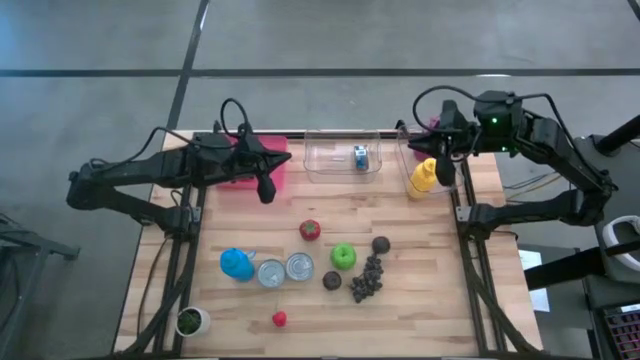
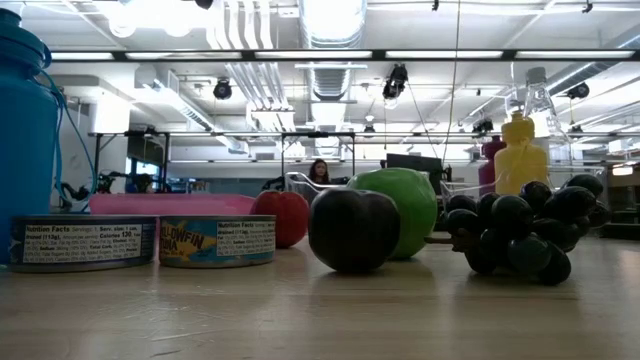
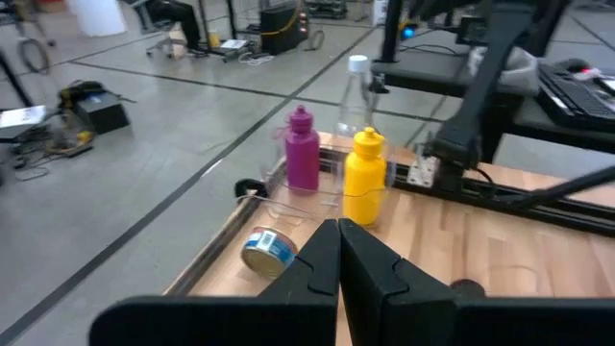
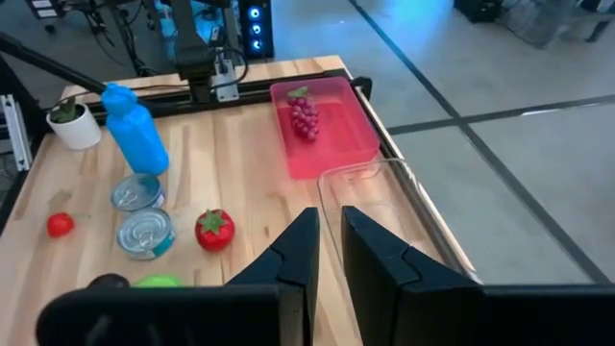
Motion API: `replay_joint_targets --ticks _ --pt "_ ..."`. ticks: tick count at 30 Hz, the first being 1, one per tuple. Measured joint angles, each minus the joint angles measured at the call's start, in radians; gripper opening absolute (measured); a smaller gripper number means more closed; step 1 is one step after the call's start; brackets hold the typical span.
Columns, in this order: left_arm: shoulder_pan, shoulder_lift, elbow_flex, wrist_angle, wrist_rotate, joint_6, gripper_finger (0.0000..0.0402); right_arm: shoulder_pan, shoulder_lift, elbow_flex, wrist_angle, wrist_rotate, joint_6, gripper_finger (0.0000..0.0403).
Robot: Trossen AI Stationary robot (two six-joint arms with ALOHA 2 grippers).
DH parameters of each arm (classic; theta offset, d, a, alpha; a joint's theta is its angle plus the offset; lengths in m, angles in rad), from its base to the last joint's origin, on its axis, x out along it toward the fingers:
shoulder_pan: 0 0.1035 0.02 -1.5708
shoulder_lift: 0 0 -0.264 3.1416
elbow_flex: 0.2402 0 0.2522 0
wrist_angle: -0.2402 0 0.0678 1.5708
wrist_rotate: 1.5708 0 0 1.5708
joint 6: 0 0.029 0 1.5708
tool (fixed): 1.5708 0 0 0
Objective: Pick & Place Food Item
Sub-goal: Put the red tomato into the red transparent bin
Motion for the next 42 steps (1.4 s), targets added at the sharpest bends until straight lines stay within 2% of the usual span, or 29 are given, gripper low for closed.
replay_joint_targets --ticks 5,10,16,35,42 --pt "0.0 -0.024 -0.063 0.012 0.033 0.004 0.0006 0.0 -0.003 -0.029 0.009 0.0 0.0 0.0043" --pt "0.0 -0.071 -0.131 0.122 0.033 -0.006 0.0006 0.0 -0.006 -0.041 0.013 0.0 0.005 0.0044" --pt "0.0 -0.105 -0.177 0.123 0.035 -0.006 0.0006 0.0 -0.005 -0.041 0.013 0.0 0.008 0.0045" --pt "0.0 -0.104 -0.188 0.139 0.035 -0.032 0.0006 0.0 0.004 -0.041 0.012 0.0 0.046 0.0044" --pt "0.0 -0.104 -0.188 0.138 0.036 -0.037 0.0006 0.022 0.009 -0.041 0.008 -0.108 0.045 0.0043"
